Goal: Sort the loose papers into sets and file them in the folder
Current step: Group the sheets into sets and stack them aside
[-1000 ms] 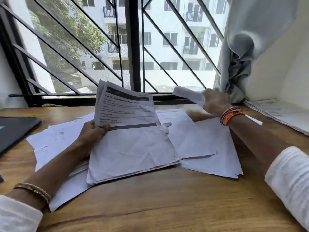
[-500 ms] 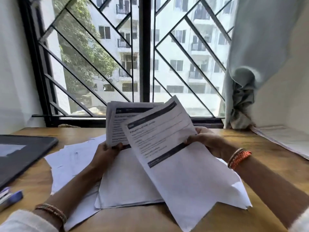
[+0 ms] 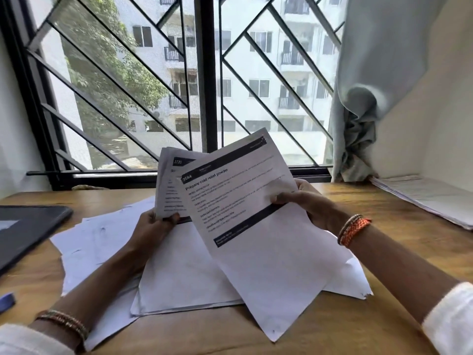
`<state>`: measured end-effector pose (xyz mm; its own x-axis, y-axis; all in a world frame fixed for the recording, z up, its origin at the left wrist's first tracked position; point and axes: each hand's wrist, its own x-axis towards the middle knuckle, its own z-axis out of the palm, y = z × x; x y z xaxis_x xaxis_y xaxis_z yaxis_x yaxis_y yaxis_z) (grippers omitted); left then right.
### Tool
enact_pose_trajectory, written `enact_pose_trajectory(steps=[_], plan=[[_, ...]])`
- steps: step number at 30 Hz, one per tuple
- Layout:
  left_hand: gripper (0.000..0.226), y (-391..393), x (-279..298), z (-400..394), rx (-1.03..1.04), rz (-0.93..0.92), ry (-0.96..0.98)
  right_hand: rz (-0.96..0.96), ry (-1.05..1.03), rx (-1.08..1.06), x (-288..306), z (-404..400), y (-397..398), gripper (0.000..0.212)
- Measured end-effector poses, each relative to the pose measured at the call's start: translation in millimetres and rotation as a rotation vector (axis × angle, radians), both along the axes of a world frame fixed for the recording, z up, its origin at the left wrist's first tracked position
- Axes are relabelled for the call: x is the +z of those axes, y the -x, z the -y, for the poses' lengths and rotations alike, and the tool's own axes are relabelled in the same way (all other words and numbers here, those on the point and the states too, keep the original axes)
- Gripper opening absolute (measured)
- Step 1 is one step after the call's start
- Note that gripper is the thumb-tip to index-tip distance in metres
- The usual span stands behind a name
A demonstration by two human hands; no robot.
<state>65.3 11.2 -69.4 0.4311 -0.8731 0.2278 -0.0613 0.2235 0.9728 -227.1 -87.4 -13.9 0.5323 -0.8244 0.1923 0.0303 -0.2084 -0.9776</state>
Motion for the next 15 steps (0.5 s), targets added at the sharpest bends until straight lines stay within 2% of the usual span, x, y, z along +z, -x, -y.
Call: enact_pose_trajectory(steps=[5, 8, 10, 12, 14, 15], plan=[[0.021, -2.4, -0.1, 0.9, -0.017, 0.003, 0.001, -0.026, 0.012, 0.003, 0.3, 0.0, -0.6, 0.024], [0.021, -2.1, -0.7, 1.2, 0.017, 0.025, 0.007, -0.067, 0.080, -0.137, 1.9, 2.2, 1.5, 0.022], [0.018, -4.3, -1.6, 3.5, 0.073, 0.016, 0.027, -0.100, 0.271, -0.408, 8.1, 11.7, 6.0, 0.018], [0.014, -9.8, -0.6, 7.0, 0.140, -0.047, 0.034, -0.156, 0.570, -0.804, 18.2, 27.2, 12.2, 0.013], [0.015, -16.2, 1.8, 8.4, 0.173, -0.088, 0.037, -0.232, 0.828, -1.164, 29.9, 38.3, 16.1, 0.019], [0.016, -17.9, 3.1, 8.0, 0.177, -0.086, 0.045, -0.251, 0.936, -1.266, 35.4, 41.7, 16.5, 0.023]])
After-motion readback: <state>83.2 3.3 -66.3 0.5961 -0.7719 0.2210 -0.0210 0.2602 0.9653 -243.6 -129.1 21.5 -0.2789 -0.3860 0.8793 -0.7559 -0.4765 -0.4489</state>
